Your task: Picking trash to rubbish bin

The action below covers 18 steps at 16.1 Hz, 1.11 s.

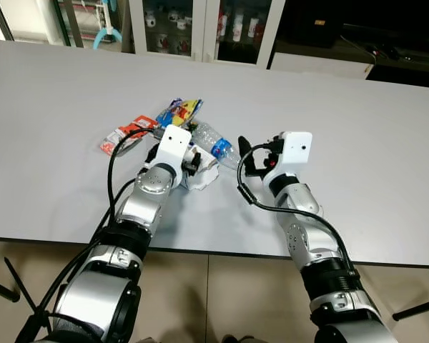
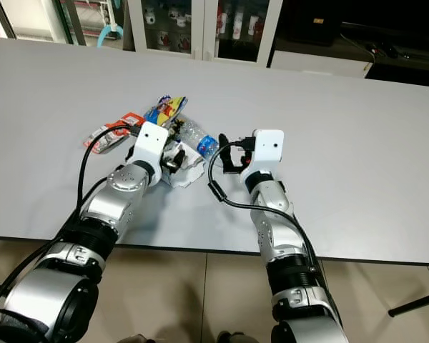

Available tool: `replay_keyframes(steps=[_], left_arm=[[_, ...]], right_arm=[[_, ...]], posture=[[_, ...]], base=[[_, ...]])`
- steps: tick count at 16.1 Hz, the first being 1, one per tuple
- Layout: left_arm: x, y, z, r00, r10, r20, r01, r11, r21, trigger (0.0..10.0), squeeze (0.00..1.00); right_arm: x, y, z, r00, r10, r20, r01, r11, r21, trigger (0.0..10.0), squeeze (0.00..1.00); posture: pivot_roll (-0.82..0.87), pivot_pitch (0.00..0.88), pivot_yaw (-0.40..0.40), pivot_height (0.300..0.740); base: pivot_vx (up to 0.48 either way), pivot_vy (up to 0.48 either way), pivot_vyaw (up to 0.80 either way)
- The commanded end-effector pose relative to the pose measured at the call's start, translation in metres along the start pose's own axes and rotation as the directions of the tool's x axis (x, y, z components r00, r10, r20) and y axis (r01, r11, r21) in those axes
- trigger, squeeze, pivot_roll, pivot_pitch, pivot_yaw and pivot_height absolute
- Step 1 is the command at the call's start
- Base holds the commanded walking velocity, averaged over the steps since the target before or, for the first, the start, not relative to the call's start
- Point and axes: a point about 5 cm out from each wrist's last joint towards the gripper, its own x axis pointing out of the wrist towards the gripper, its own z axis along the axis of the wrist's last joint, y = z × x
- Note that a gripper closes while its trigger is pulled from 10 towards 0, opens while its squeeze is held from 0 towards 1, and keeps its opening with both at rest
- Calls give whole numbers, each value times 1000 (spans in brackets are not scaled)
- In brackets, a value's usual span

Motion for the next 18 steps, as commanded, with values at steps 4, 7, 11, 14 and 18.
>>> replay_keyframes(steps=[4,7,11,14,18], left_arm=[[2,-10,-7,997,-71,-40,68,996,-56,10000,0],[0,-24,-11,985,-162,-53,157,983,-93,10000,0],[-3,-35,-22,970,-225,-88,218,972,-91,10000,0],[-6,-41,-17,959,-278,-58,273,958,-86,10000,0],[-10,-44,-13,931,-359,-74,358,933,-21,10000,0]], right_arm=[[-3,-3,3,1000,3,7,-3,1000,-6,10000,0],[-4,-2,2,1000,10,4,-10,1000,-6,10000,0],[-3,2,2,1000,25,2,-25,1000,-4,10000,0],[-4,2,3,1000,30,4,-29,1000,-3,10000,0],[-3,4,2,999,37,1,-37,999,-1,10000,0]], posture=[[-94,62,-91,740],[-96,58,-90,740],[-94,47,-88,740],[-92,42,-88,740],[-88,38,-86,740]], base=[[0,0,0],[0,0,0],[0,0,0],[0,0,0],[0,0,0]])
